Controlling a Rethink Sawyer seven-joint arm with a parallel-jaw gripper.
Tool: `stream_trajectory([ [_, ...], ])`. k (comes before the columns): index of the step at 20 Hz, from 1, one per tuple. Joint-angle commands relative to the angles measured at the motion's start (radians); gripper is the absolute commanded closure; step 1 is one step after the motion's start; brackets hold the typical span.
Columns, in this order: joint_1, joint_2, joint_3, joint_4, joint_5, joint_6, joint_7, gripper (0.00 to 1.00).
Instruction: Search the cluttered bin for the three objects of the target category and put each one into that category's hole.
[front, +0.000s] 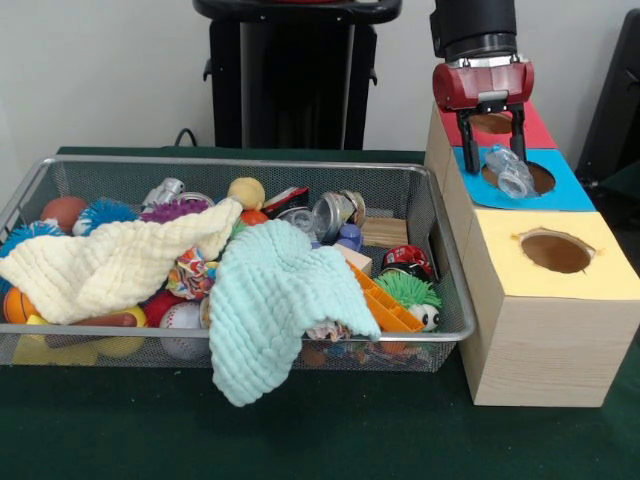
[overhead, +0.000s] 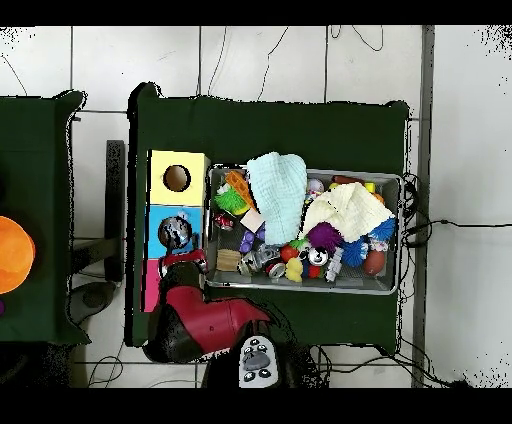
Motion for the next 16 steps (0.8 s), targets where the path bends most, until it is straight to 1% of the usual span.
stream_trajectory([
  [1,-0.025,0.018,0.068,0.054,0.052,0.171,0.207,0.0],
  [3,-0.035,0.044,0.09,0.064,0.072,0.186,0.228,0.0],
  [5,-0.027,0.074,0.093,0.061,0.08,0.147,0.243,0.0],
  [8,-0.014,0.082,0.094,0.058,0.096,0.132,0.245,0.0],
  [10,-0.007,0.061,0.097,0.068,0.111,0.15,0.245,0.0],
  [16,0.011,-0.044,0.116,0.109,0.173,0.276,0.237,0.0],
])
